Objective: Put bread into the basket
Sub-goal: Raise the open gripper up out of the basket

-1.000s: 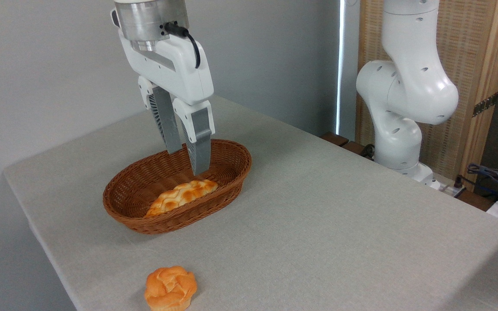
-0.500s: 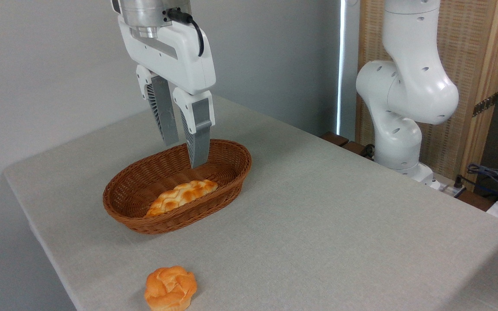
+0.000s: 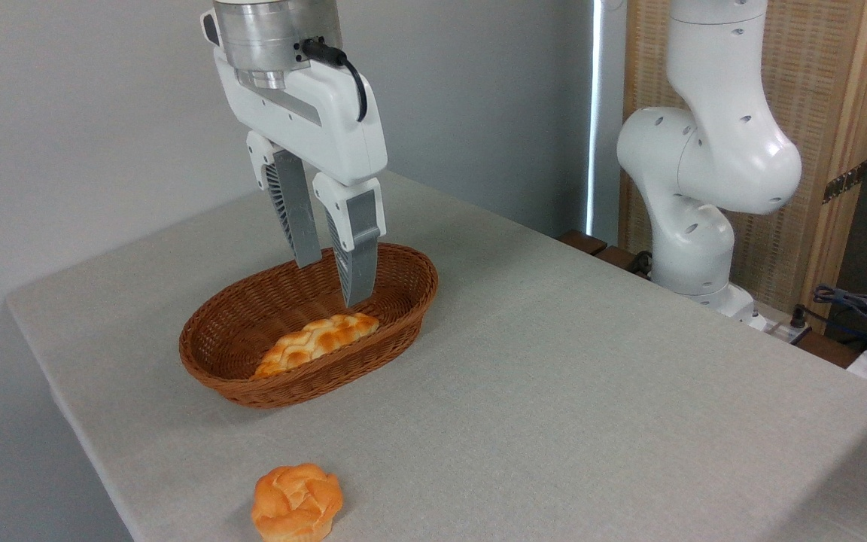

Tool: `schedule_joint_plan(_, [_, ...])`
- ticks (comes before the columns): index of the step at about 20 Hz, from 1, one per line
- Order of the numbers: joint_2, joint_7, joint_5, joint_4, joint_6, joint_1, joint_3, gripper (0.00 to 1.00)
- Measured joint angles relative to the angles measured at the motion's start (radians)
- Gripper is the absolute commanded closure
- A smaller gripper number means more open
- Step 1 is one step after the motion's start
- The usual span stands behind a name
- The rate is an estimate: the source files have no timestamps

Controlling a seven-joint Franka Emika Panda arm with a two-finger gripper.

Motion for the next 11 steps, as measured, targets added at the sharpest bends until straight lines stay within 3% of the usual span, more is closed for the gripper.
schedule_joint_plan(11, [-0.022,0.0,0.0,-0.043,0.006,0.001,-0.008,0.0])
